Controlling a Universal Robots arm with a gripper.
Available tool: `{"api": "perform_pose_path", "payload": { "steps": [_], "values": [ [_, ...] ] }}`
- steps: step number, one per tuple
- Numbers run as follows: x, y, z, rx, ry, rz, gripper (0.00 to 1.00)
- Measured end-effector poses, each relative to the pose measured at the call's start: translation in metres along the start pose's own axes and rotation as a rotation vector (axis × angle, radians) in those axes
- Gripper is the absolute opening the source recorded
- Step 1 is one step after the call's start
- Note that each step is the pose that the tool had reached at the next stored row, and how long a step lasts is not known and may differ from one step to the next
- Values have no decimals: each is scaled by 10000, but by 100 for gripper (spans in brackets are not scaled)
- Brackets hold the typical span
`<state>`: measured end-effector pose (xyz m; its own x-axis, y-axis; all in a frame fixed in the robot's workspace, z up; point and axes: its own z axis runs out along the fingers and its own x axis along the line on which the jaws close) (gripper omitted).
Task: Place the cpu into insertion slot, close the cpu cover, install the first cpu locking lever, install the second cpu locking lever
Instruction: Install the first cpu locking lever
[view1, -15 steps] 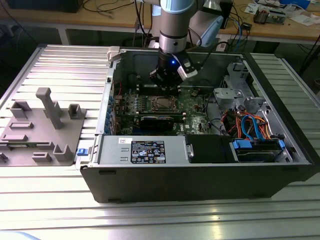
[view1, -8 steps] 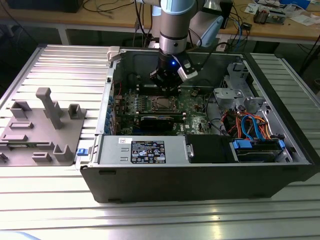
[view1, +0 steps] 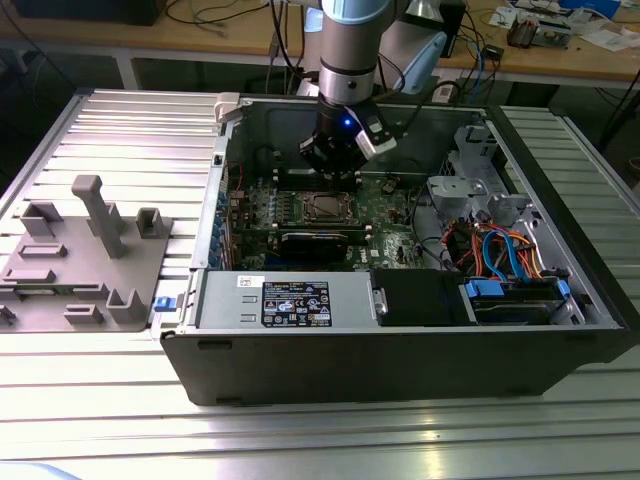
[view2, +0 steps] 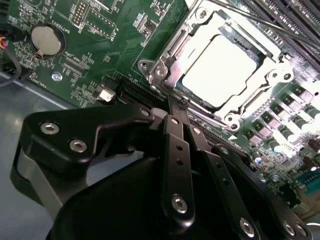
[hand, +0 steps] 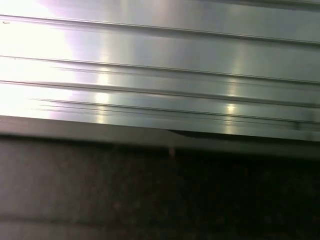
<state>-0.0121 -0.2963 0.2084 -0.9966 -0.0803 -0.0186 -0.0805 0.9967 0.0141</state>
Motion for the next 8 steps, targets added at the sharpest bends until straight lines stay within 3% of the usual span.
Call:
{"api": "perform_pose_path", "payload": {
  "steps": [8],
  "values": [
    [3, -30, -3, -1, -1, 1, 11]
  ]
}}
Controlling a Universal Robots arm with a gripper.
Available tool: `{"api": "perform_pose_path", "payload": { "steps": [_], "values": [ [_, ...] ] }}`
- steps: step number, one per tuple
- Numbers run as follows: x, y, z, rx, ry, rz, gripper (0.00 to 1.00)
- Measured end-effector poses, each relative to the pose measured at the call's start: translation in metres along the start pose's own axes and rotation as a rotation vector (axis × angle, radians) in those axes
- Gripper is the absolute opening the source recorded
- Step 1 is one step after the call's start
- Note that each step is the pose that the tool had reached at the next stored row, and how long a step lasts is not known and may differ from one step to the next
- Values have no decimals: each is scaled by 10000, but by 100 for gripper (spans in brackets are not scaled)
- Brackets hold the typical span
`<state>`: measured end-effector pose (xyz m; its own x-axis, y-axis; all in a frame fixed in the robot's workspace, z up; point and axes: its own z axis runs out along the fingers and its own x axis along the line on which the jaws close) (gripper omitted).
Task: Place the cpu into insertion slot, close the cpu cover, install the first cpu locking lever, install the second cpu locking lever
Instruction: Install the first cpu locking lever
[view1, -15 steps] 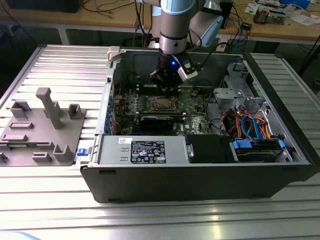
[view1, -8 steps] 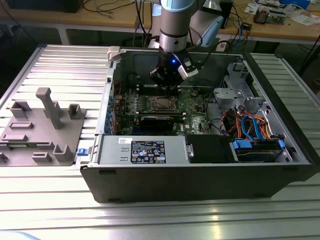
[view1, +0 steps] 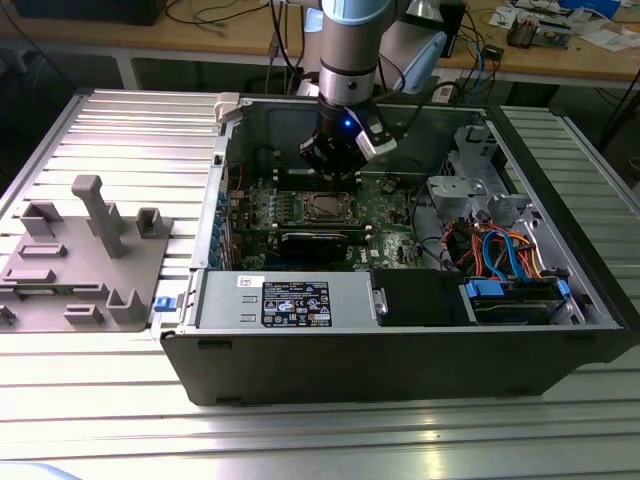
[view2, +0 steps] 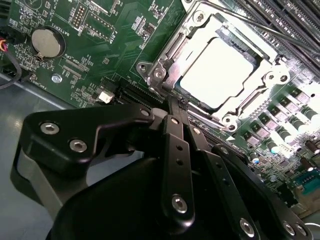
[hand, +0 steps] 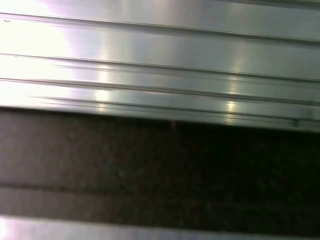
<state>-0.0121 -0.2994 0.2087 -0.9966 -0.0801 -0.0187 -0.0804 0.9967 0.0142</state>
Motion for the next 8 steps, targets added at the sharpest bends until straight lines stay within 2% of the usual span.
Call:
{"api": "perform_pose_path", "payload": {
  "steps": [8],
  "values": [
    [2, -25, -3, 1, 1, -2, 11]
  ]
}}
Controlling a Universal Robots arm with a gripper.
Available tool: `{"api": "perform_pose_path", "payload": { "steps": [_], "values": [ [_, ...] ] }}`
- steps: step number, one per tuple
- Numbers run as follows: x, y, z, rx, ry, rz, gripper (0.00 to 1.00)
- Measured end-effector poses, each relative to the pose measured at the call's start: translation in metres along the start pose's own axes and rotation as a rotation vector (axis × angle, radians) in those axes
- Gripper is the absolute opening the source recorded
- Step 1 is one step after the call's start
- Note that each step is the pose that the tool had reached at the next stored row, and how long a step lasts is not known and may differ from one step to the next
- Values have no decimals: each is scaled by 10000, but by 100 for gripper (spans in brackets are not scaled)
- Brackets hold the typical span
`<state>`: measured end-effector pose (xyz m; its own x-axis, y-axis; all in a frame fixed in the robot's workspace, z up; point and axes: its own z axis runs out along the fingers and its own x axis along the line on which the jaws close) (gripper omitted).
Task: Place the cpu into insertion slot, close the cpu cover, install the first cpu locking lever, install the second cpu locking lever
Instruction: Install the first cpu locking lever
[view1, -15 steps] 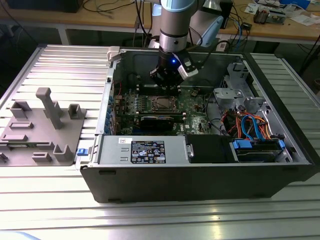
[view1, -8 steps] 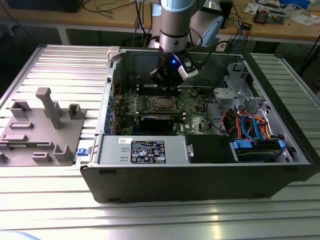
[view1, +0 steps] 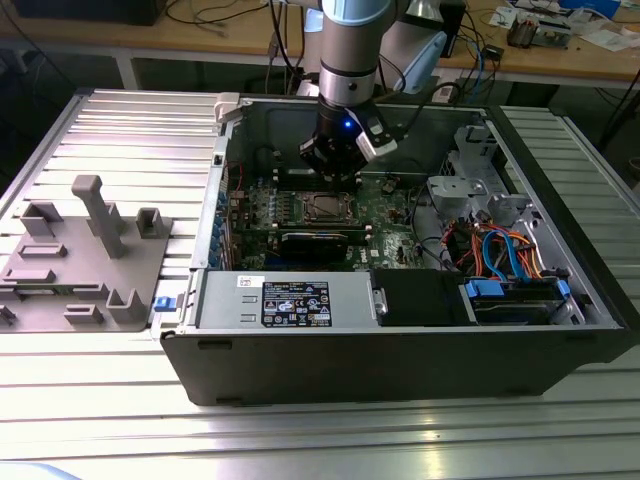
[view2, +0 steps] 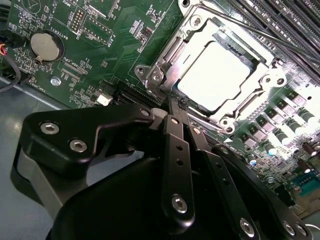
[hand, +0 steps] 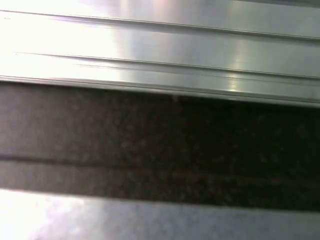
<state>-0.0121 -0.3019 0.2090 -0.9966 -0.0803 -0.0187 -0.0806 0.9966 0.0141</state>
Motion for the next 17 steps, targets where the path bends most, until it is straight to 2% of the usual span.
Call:
{"api": "perform_pose_path", "payload": {
  "steps": [13, 15, 17],
  "values": [
    [2, -26, -1, 1, 1, 0, 11],
    [6, -76, -1, 1, 1, 0, 11],
    [7, -98, -2, 1, 1, 0, 11]
  ]
}}
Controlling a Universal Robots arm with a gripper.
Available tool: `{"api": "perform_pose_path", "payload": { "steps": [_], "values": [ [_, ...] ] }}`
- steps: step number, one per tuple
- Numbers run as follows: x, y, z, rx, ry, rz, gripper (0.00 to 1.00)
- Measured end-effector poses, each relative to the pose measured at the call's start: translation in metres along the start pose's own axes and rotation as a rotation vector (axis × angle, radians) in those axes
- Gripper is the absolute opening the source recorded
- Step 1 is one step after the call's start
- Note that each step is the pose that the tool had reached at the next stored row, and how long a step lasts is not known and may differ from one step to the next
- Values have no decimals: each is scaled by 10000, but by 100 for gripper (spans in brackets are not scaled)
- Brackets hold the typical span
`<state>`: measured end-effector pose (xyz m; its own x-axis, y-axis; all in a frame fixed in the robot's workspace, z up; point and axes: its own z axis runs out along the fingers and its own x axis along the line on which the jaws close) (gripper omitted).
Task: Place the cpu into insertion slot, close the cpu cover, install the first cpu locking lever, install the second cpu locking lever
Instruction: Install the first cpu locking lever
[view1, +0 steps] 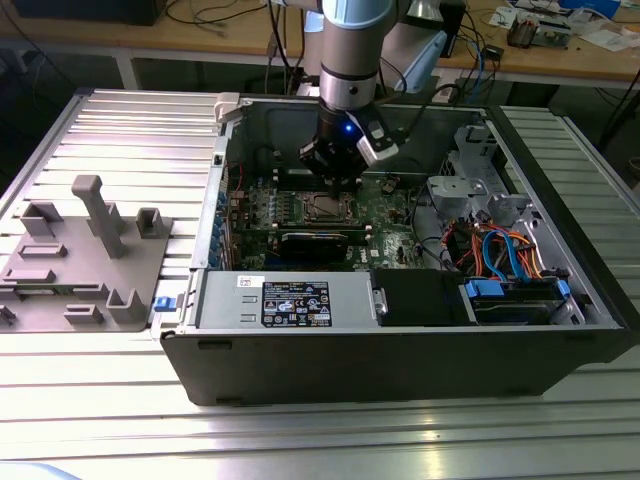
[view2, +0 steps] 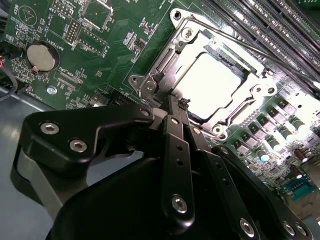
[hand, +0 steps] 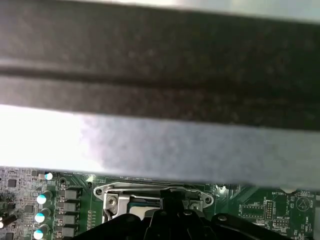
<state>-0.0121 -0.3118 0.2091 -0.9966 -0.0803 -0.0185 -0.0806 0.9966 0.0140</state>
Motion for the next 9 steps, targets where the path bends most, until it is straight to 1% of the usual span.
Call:
{"api": "perform_pose_path", "payload": {
  "steps": [2, 4, 8, 9],
  "values": [
    [2, -22, 0, 0, 0, 1, 11],
    [6, -72, -1, -1, -1, 1, 11],
    [9, -114, -2, 0, 0, 1, 11],
    [11, -137, -2, -1, -1, 0, 11]
  ]
}}
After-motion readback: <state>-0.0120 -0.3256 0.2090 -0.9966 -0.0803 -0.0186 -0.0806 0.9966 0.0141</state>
